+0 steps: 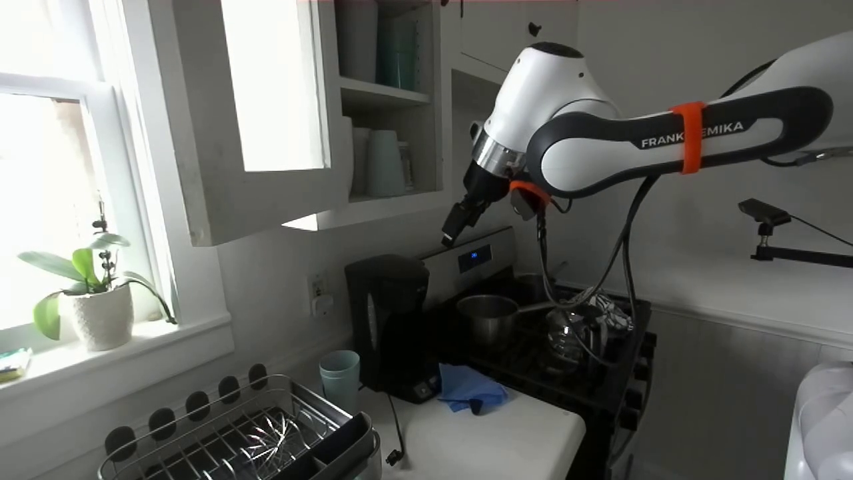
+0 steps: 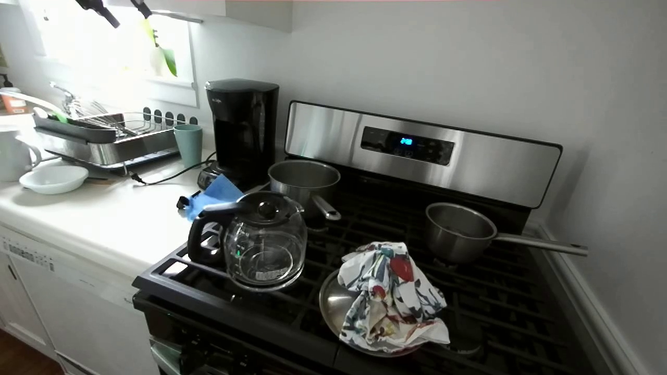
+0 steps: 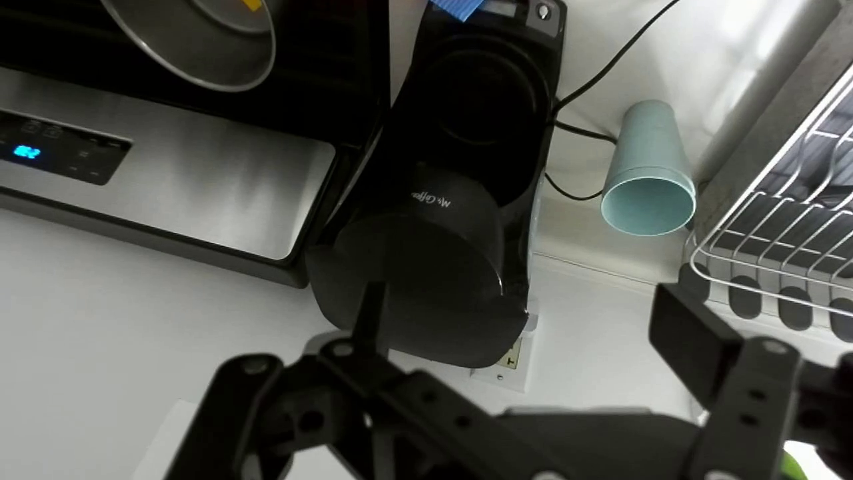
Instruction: Move the cup to the shelf above it
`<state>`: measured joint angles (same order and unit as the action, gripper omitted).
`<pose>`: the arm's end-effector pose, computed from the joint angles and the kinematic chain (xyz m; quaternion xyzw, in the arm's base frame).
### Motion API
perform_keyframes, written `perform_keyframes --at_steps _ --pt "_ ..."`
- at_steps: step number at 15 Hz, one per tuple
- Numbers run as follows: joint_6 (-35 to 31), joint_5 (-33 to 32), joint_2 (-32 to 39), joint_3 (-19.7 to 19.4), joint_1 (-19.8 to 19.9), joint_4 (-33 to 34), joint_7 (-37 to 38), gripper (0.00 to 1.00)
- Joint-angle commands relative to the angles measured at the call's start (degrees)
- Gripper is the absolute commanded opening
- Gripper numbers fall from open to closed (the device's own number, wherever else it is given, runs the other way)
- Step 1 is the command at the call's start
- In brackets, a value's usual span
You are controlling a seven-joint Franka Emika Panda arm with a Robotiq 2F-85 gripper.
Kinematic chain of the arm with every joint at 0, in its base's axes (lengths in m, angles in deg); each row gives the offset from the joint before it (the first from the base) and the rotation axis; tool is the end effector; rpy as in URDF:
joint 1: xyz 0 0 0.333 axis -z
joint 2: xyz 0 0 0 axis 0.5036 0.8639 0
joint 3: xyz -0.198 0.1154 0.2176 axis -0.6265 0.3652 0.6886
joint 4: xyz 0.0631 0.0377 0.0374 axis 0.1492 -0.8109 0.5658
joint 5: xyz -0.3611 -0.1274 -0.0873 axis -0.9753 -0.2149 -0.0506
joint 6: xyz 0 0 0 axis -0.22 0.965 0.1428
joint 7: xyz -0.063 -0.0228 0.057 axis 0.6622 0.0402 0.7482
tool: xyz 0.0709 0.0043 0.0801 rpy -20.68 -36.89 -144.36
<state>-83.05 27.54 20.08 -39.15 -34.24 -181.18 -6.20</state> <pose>0.4375 0.1409 0.6619 0.9338 0.1316 0.3139 0.1101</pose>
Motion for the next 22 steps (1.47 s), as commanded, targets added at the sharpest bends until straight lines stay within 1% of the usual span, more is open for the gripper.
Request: perform_keyframes --at_steps 1,5,7,8,10,12,16,22 --pt "0.1 -0.1 0.1 -0.1 -0.1 0.2 0.1 1.00" --pt "-3.0 -0.7 -0.3 -0.3 0.9 2.6 1.3 1.00" --pt "-3.3 -0.7 -0.2 -0.5 1.5 4.7 1.8 1.00" --pt "-2.5 0.3 0.2 -0.8 1.6 6.3 2.2 1.00" --pt "-3.6 0.2 1.2 -1.0 2.3 8.9 3.0 1.00" --pt "-4.8 -1.1 2.0 -0.3 3.4 11.3 4.1 1.00" --pt "-9.8 -1.0 5.4 0.1 3.7 15.8 4.3 1.00" --pt "-12.9 -1.8 12.2 0.9 3.5 21.1 5.1 1.00"
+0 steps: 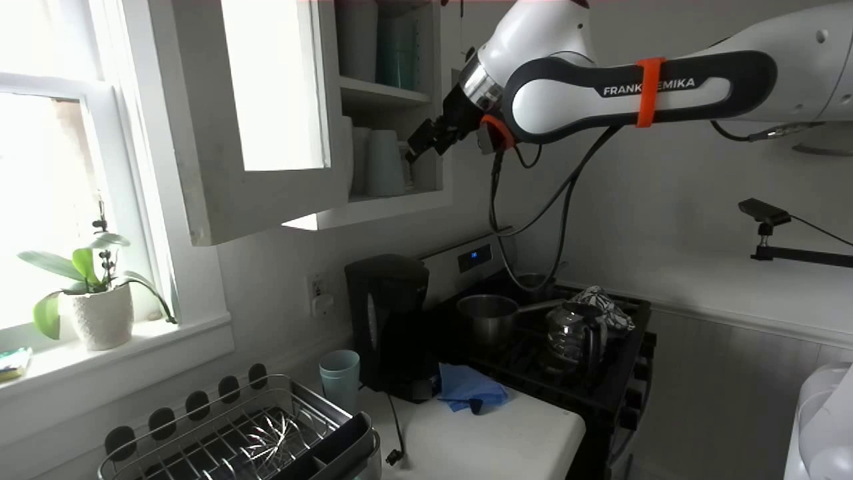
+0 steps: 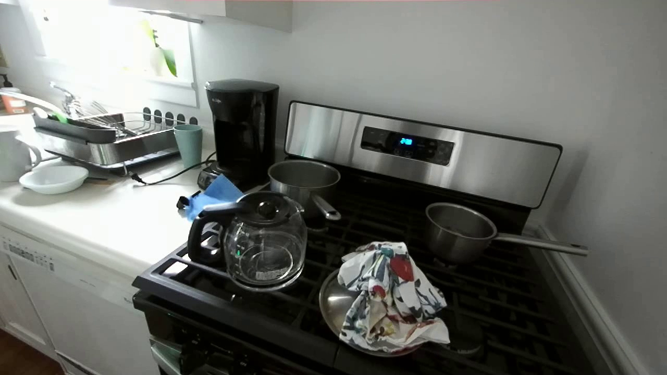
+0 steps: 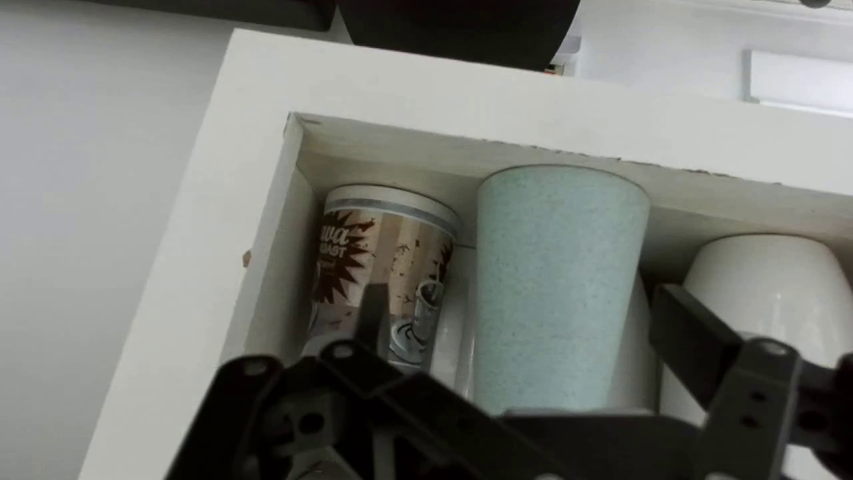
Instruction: Move the cup to the shelf above it
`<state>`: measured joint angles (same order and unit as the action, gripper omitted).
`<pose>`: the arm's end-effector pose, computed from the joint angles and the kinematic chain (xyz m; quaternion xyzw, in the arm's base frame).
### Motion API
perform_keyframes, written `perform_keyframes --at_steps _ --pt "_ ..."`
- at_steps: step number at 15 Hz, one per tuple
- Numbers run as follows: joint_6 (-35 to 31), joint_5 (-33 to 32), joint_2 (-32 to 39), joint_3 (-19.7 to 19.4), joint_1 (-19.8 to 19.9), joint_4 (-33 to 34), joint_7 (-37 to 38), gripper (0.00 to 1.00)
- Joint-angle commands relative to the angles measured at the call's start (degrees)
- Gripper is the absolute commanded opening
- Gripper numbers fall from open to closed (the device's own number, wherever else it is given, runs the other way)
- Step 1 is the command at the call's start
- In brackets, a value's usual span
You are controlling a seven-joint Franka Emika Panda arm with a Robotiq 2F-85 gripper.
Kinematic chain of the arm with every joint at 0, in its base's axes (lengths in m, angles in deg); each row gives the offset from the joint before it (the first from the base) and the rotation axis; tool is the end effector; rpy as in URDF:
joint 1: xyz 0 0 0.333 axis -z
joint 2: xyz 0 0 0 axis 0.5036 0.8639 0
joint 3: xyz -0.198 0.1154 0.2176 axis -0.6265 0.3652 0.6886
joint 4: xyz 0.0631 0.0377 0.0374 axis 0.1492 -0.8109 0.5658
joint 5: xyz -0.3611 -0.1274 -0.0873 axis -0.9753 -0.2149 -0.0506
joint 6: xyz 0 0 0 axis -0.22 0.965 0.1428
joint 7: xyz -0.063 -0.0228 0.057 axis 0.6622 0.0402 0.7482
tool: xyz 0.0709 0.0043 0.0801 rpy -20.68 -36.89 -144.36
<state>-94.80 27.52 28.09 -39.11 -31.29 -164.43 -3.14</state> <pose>0.4783 0.1375 0.7752 0.8738 0.0910 0.4740 0.0602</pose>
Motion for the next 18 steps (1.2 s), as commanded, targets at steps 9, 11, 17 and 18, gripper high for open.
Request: perform_keyframes --at_steps 9,11,17,18 --pt "-6.1 -1.8 11.3 0.4 -1.2 9.2 3.0 1.00" --pt "-7.0 -2.0 12.2 0.2 -1.5 9.6 3.6 1.00" --pt "-8.6 -1.0 13.6 -0.4 -2.2 10.1 2.9 0.59" --pt "-8.7 -1.0 13.7 -0.4 -2.3 10.4 3.0 0.53"
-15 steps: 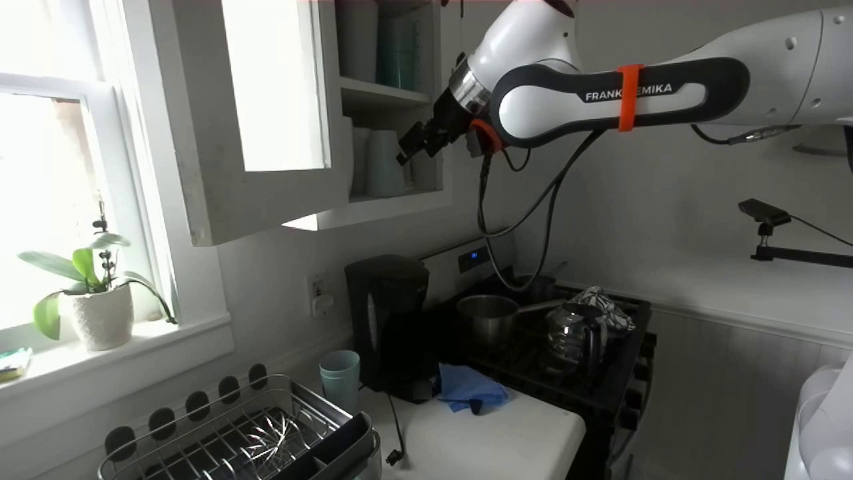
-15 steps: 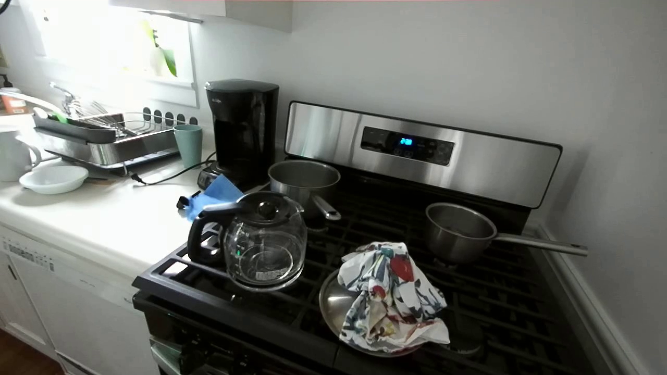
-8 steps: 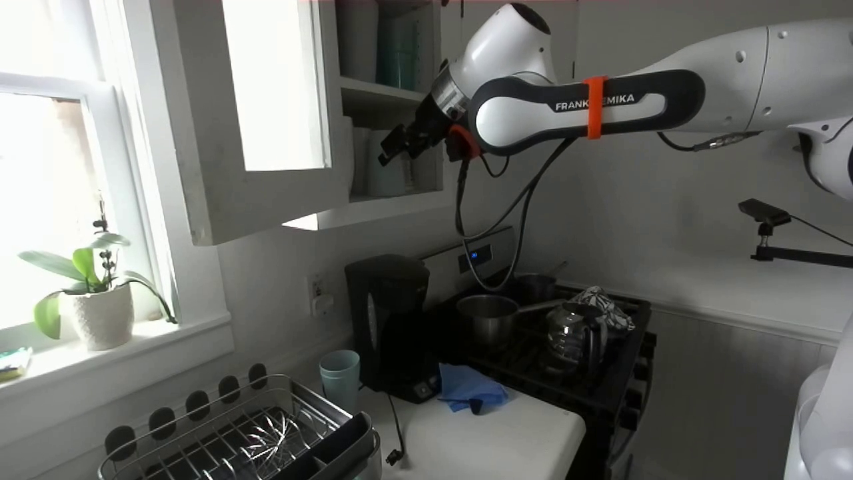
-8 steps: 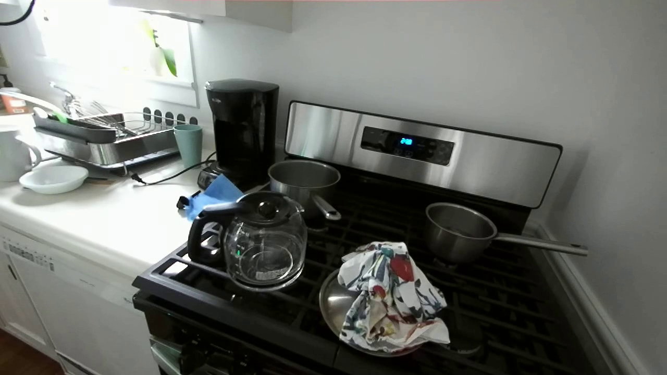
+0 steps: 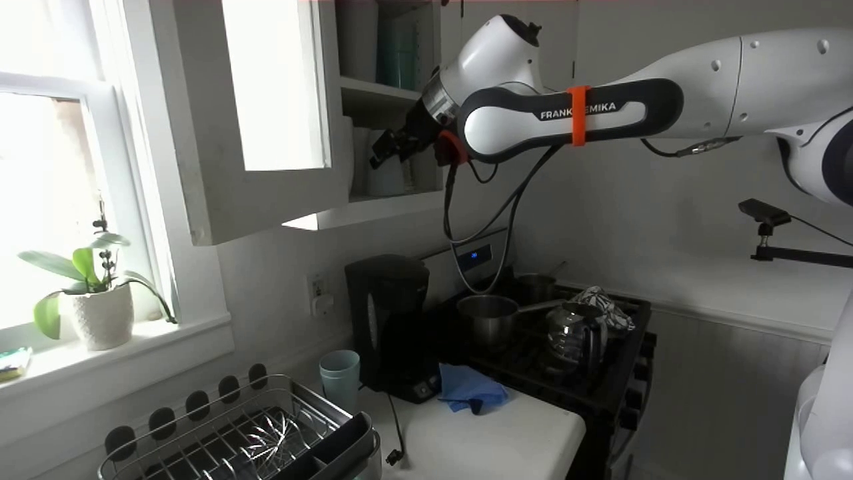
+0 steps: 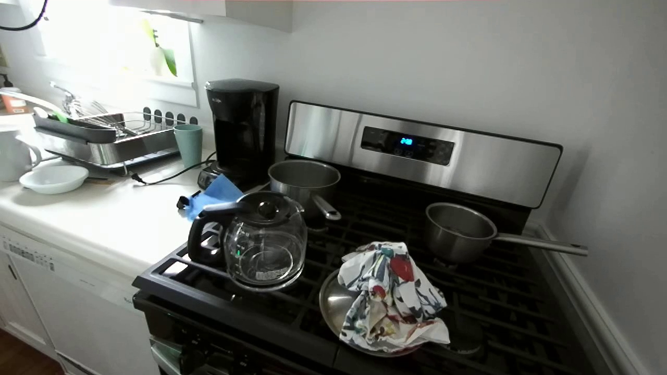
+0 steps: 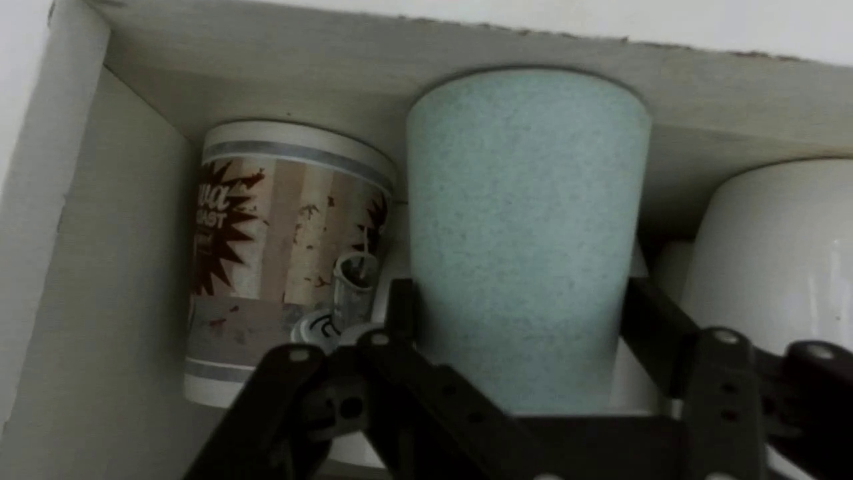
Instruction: Move the cup to the shelf above it
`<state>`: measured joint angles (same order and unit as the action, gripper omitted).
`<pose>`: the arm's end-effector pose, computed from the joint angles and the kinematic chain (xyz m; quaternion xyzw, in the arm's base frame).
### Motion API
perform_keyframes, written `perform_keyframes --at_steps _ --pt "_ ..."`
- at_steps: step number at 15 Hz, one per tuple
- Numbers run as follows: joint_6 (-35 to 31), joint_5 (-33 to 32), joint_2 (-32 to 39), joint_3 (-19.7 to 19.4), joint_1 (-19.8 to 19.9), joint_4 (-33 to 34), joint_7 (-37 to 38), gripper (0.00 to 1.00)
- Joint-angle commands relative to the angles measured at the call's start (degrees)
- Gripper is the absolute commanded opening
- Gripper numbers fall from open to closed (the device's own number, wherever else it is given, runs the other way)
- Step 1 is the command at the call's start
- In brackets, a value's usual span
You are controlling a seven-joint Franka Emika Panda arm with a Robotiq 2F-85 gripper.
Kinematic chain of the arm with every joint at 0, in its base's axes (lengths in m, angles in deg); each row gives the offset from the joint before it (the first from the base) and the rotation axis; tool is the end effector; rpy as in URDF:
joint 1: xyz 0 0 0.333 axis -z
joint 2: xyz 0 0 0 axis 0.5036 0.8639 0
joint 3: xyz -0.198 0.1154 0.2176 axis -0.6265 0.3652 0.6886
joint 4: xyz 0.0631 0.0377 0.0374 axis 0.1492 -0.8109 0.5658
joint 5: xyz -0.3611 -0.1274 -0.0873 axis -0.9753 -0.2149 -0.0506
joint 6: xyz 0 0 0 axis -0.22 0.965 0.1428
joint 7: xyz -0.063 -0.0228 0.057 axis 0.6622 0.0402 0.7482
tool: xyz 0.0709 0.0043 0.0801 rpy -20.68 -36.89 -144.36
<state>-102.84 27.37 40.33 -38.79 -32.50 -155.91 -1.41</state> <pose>0.5471 0.1591 0.7600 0.8576 0.0962 0.5052 0.0129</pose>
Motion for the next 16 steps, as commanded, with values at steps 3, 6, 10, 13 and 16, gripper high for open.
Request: perform_keyframes --at_steps 3,6,10,13,16 --pt "-0.5 -0.6 1.1 -1.0 -1.3 1.4 1.0 0.52" --pt "-0.2 -0.7 -0.8 -1.2 -1.2 -0.1 1.0 0.52" --pt "0.9 -1.1 -4.1 -1.2 -1.0 -1.7 1.0 0.52" --pt "3.3 -0.4 -6.7 -1.1 -0.9 -2.4 0.5 0.52" --pt "7.9 -0.8 -8.7 -0.6 -0.7 -2.6 0.3 0.52"
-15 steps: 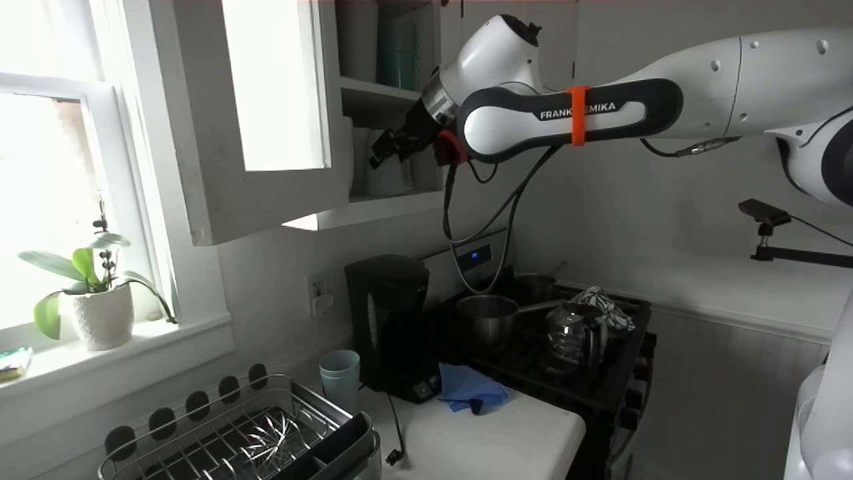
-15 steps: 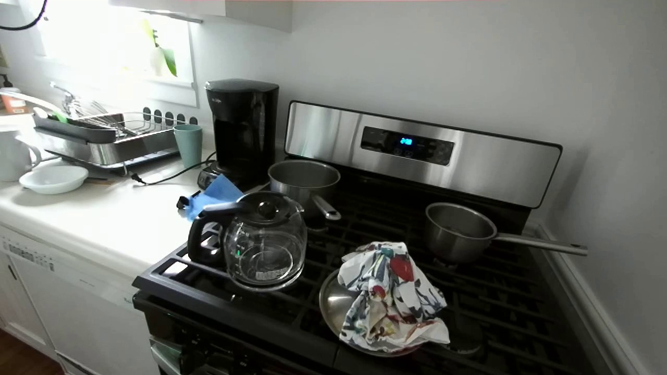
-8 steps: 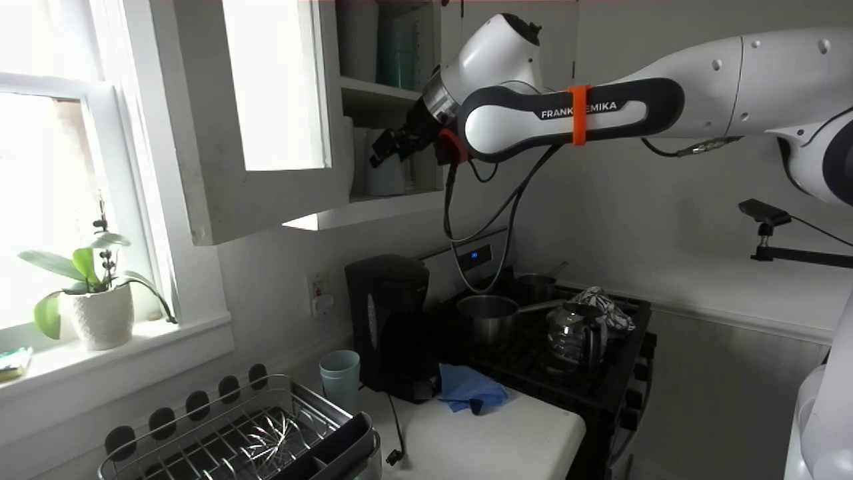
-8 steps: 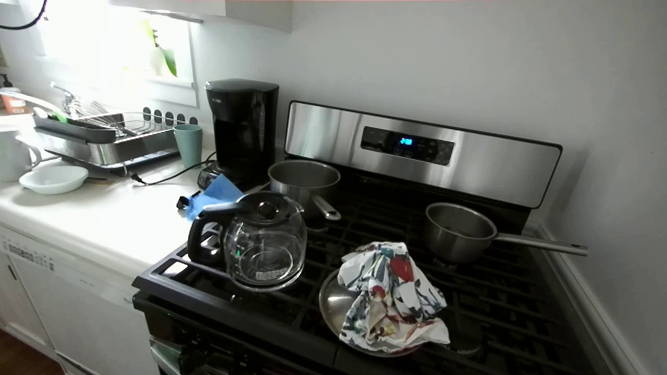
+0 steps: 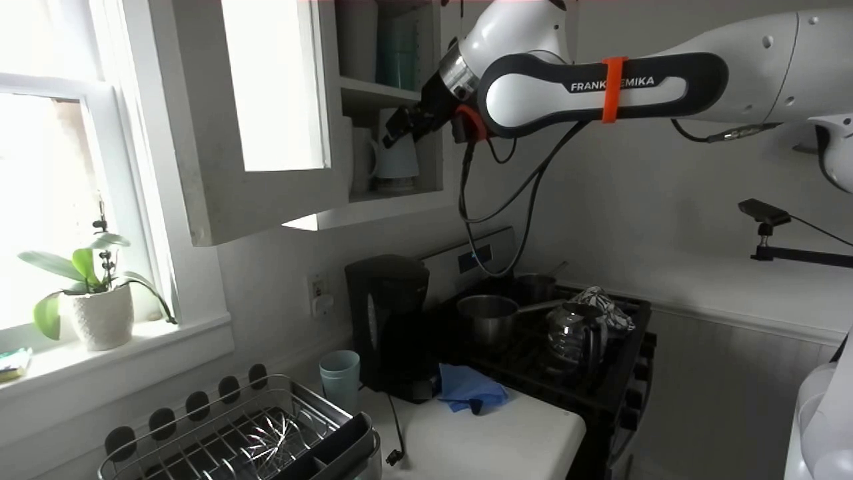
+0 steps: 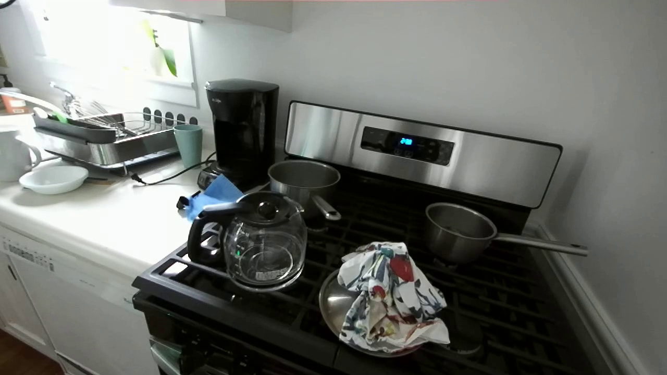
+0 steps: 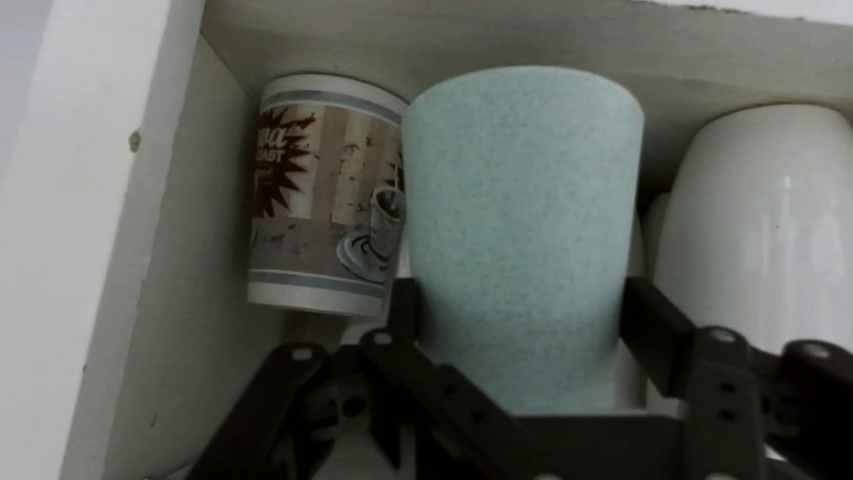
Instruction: Move the cup to the shelf above it
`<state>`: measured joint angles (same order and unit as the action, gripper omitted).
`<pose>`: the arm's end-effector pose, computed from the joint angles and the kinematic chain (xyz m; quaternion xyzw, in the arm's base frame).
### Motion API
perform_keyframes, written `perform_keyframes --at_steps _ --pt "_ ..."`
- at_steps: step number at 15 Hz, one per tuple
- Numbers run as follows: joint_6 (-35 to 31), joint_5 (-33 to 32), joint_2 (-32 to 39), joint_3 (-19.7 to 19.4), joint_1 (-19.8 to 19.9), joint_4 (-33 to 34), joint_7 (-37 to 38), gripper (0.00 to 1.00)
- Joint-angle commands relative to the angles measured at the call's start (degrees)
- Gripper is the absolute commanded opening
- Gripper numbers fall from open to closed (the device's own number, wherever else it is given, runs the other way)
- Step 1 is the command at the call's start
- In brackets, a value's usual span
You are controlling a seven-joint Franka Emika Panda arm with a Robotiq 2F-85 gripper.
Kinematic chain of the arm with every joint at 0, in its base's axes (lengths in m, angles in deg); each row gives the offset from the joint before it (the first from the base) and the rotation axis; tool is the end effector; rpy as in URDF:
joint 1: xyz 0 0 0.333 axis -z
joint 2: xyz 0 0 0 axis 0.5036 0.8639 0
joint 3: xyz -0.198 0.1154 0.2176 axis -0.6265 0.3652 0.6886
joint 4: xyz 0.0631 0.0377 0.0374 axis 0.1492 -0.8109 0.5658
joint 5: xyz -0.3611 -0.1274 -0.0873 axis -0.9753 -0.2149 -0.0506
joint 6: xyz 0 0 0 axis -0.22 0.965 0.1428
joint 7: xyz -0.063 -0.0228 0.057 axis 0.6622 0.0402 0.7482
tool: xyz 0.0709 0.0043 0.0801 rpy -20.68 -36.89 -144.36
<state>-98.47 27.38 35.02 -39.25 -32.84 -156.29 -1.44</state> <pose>0.5093 0.1532 0.7963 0.8547 0.0891 0.5108 0.0260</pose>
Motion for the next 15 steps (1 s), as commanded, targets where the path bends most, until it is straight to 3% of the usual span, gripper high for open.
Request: perform_keyframes --at_steps 1,6,15 --pt "5.1 -0.7 -4.0 -0.1 -0.4 -2.2 0.0 0.52" --pt "11.3 0.5 -6.3 0.1 -0.9 -1.8 -1.6 0.52" --pt "15.4 0.7 -9.5 -0.2 -0.8 3.1 -4.2 0.52"
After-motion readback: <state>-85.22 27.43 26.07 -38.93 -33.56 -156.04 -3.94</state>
